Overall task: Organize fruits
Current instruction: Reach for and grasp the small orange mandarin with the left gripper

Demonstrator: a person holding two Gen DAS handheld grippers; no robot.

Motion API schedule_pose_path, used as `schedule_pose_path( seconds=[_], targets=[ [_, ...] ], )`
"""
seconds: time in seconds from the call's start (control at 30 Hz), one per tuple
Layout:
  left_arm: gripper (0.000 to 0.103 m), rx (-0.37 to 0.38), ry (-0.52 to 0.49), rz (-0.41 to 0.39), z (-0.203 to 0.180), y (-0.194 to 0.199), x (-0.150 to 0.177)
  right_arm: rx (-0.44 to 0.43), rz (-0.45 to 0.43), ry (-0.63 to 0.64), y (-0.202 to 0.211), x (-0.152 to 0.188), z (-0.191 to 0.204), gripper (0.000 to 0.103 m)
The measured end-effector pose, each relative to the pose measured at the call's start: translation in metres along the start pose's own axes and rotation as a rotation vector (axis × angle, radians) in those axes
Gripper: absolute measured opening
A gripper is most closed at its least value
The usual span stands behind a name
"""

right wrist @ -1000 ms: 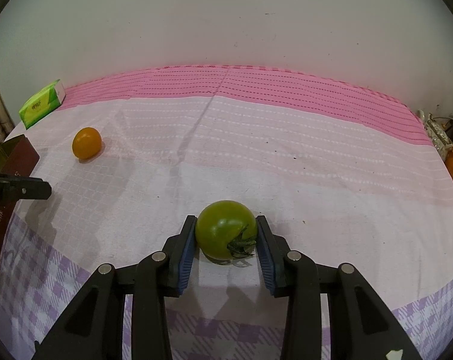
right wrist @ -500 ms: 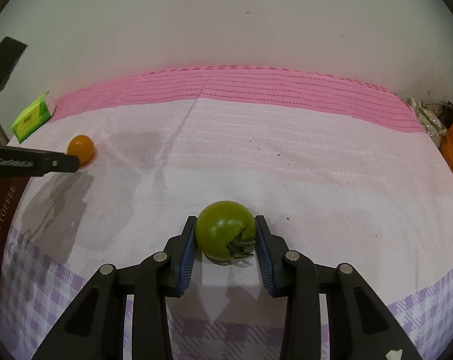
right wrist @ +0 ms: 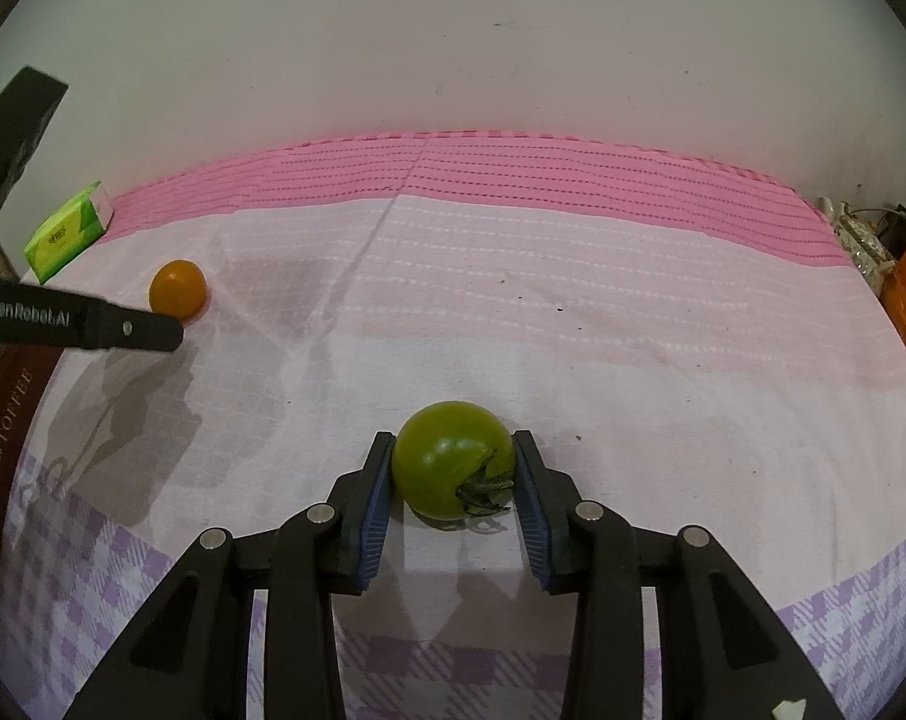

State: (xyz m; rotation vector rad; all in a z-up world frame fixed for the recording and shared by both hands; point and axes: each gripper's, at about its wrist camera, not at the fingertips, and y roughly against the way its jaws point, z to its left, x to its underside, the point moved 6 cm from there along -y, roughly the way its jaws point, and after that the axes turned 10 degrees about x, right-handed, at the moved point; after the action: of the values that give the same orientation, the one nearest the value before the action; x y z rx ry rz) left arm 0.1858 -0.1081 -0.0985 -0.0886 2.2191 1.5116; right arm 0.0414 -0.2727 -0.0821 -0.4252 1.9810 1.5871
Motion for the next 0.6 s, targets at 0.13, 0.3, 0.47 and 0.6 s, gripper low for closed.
schedule_pose_path(
  seconds=[0.13,0.3,0.47,0.6],
  targets=[
    [0.053,-0.029,-0.012,-0.01,0.001,-0.003,-0.009,0.02,0.001,-0.002,0.0,-0.001,0.0,0.034],
    [0.053,-0.044,-0.017,-0.004,0.003,-0.018,-0.022,0.031,0.004,-0.01,-0.001,0.0,-0.002,0.034],
    [0.037,-0.071,0.008,0.009,0.008,-0.017,-0.018,0.029,0.003,-0.014,-0.001,0.0,-0.002,0.035],
    [0.037,-0.112,-0.008,0.016,0.009,0.002,-0.001,0.029,0.003,-0.013,-0.002,0.001,-0.004,0.035]
  ],
)
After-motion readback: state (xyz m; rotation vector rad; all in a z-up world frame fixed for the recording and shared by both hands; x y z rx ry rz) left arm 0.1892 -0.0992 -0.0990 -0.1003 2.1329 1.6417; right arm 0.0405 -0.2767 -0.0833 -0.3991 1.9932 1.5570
